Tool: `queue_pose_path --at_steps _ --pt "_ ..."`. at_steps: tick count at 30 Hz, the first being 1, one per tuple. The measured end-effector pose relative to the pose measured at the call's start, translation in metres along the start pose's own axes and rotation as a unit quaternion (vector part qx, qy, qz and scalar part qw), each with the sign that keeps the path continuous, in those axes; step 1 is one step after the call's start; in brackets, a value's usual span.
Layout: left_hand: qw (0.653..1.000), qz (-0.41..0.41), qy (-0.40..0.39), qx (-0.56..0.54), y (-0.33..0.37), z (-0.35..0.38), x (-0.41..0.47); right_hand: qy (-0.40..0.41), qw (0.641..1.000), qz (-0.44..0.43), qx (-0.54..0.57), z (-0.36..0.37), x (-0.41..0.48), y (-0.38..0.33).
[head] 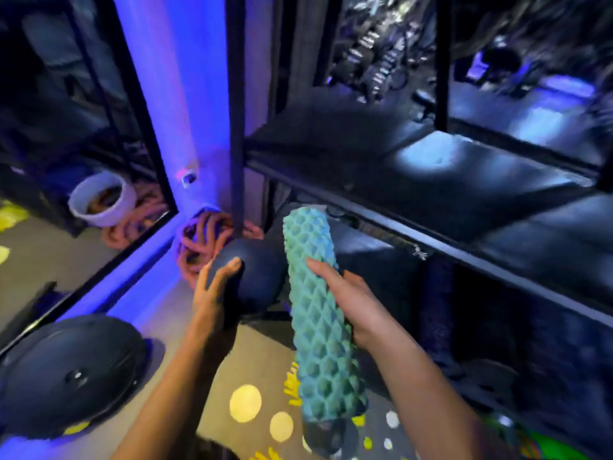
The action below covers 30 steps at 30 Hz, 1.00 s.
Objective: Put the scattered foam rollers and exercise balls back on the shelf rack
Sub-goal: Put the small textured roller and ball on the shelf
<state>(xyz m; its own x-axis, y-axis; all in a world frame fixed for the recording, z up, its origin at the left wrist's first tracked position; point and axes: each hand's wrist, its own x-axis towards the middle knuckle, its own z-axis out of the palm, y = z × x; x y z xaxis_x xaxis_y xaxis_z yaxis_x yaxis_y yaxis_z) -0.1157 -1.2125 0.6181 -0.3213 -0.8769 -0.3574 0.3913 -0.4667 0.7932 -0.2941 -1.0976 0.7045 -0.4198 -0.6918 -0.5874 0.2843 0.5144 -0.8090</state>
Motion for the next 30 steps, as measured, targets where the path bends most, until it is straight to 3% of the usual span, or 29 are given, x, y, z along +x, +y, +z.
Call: queue_pose_path --at_steps 5,9,18,20,25,30 --pt "0.997 0.031 -0.065 0.018 0.001 0.101 -0.035 0.041 0.993 -0.054 0.093 -0.097 -0.057 -0.039" --pt "0.987 0.068 -0.126 0.072 -0.023 0.203 -0.077 0.1 0.985 -0.099 0.103 -0.186 -0.089 -0.054" --pt "0.986 0.011 -0.159 0.042 -0.13 0.383 -0.157 0.202 0.967 -0.121 0.092 -0.406 -0.113 -0.044" --pt "0.99 -0.03 -0.137 0.019 -0.148 0.408 -0.164 0.228 0.962 -0.124 0.086 -0.441 -0.104 -0.047" --pt "0.996 -0.006 -0.091 0.009 -0.172 0.428 -0.166 0.229 0.957 -0.155 0.088 -0.494 -0.059 -0.071" --pt "0.997 0.026 -0.073 0.025 -0.163 0.421 -0.152 0.287 0.94 -0.149 -0.108 -0.512 -0.02 -0.075"
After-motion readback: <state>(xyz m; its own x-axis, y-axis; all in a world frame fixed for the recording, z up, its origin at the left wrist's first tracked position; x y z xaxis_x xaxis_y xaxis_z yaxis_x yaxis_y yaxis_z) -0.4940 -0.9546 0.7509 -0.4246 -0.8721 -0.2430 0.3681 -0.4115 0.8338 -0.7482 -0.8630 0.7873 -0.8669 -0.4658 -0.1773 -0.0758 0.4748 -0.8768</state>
